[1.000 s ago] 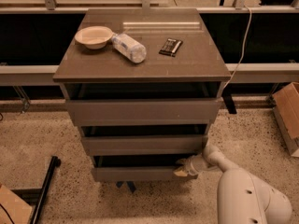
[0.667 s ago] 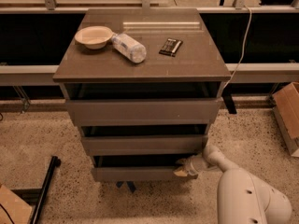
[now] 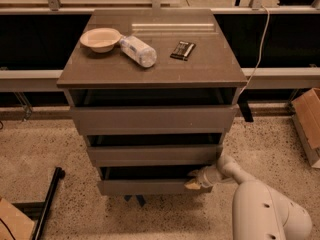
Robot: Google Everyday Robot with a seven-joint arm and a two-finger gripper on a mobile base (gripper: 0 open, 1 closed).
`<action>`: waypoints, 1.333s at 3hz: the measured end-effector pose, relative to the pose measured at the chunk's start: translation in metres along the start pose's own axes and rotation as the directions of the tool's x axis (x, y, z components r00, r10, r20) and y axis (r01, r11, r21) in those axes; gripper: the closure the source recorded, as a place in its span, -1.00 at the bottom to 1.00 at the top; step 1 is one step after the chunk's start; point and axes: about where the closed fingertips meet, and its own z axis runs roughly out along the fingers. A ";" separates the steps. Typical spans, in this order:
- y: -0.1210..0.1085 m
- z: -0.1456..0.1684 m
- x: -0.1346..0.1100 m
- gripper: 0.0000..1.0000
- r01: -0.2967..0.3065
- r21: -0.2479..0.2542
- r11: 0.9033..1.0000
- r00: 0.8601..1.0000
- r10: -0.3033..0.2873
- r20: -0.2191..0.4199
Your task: Open bottom drawer
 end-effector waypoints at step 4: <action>0.039 0.014 0.015 -1.00 0.022 -0.072 0.997 0.991 -0.032 -0.128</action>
Offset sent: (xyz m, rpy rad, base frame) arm -0.2225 0.0340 -0.0742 -0.3426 0.5146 0.2362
